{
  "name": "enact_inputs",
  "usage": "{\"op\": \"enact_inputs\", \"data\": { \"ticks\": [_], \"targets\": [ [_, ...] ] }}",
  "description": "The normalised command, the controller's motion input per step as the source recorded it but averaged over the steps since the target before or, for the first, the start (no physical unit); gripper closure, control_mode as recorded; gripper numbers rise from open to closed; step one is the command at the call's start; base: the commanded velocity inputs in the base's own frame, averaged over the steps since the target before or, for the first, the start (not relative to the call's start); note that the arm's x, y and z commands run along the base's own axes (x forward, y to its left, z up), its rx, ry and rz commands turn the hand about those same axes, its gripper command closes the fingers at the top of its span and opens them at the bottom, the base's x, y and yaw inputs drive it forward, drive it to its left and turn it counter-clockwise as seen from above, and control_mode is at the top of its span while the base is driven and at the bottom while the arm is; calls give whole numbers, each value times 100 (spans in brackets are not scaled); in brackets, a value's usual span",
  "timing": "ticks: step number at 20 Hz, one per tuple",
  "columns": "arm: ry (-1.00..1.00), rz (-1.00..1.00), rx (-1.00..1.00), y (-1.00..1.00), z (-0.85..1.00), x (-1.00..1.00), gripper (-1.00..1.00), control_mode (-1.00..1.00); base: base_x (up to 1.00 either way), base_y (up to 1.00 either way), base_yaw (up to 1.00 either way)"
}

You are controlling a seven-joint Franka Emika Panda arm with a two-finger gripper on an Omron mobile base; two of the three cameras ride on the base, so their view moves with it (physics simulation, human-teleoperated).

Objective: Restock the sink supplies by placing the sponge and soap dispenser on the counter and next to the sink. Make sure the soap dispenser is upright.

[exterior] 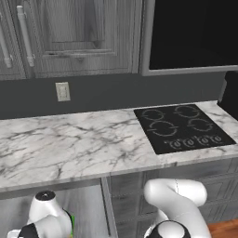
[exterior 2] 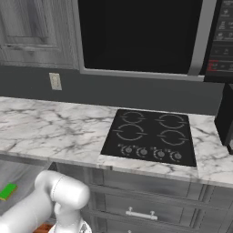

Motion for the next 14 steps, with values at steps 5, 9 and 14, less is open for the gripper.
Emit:
{"op": "enact_inputs", "data": {
  "ticks": [5,9,14],
  "targets": [
    [0,0,-5,1,-1,20,-100,-100,0,0,0],
    [0,0,-8,6,-16,-5,-100,-100,0,0,0],
    [0,0,-8,6,-13,-11,-100,-100,0,0,0]
  ]
}}
